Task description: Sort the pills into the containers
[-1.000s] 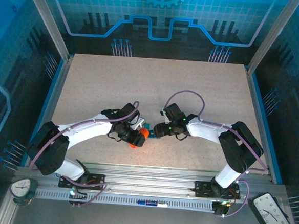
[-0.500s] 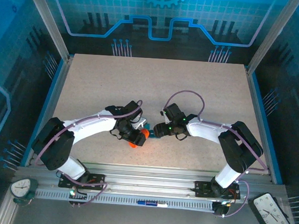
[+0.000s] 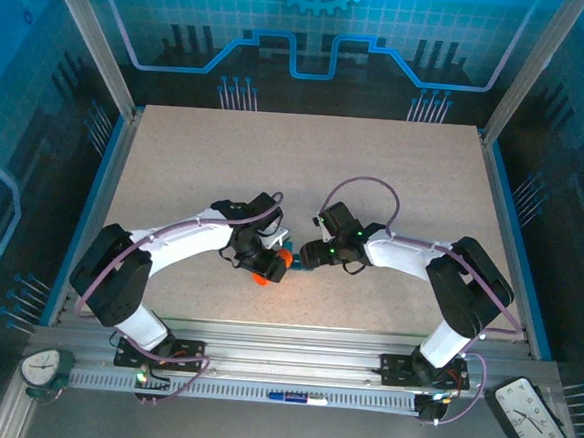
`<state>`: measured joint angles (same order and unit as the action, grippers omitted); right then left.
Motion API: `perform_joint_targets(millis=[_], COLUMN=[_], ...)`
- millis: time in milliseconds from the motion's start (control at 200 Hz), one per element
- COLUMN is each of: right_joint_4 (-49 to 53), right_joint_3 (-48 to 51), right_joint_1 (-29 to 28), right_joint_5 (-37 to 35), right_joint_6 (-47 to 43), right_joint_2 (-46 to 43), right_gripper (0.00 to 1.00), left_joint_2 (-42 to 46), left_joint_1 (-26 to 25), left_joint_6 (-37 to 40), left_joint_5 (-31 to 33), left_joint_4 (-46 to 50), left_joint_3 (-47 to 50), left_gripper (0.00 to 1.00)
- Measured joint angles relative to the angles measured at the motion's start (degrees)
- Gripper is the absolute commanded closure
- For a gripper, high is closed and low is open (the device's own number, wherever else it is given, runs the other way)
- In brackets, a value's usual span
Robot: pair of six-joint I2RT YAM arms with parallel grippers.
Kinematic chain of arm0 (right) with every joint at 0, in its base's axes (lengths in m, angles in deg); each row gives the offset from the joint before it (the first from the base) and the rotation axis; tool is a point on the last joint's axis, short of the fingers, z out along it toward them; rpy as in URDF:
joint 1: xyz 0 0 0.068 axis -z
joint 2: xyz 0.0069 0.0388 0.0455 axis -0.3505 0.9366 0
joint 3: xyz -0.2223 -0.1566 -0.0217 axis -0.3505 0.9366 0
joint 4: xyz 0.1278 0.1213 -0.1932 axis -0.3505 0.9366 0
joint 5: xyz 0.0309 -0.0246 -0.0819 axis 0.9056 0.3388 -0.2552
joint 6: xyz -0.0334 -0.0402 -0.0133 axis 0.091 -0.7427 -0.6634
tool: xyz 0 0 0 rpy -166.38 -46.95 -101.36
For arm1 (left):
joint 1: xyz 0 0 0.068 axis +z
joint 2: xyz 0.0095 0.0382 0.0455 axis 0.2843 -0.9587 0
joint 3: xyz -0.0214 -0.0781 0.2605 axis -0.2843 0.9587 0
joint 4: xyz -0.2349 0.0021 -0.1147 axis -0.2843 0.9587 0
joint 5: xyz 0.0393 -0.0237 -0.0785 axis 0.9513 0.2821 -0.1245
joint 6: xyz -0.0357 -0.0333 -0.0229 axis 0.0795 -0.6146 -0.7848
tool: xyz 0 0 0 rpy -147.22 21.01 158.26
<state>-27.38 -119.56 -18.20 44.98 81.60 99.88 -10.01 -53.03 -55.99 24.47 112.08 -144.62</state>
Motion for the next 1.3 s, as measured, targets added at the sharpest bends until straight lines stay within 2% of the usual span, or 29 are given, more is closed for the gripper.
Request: perform_joint_targets(millis=[1301], right_joint_4=[-2.25], right_joint_3=[0.66], right_joint_1=[0.00], right_joint_5=[0.24], right_joint_6=[1.07], right_joint_2=[0.44], right_gripper=[0.20], left_joint_2=[-7.32], left_joint_1=[1.86], left_joint_6=[6.03], left_joint_5=[1.05], left_joint_4=[11.10], left_joint_3=[-9.79], left_gripper=[1.00])
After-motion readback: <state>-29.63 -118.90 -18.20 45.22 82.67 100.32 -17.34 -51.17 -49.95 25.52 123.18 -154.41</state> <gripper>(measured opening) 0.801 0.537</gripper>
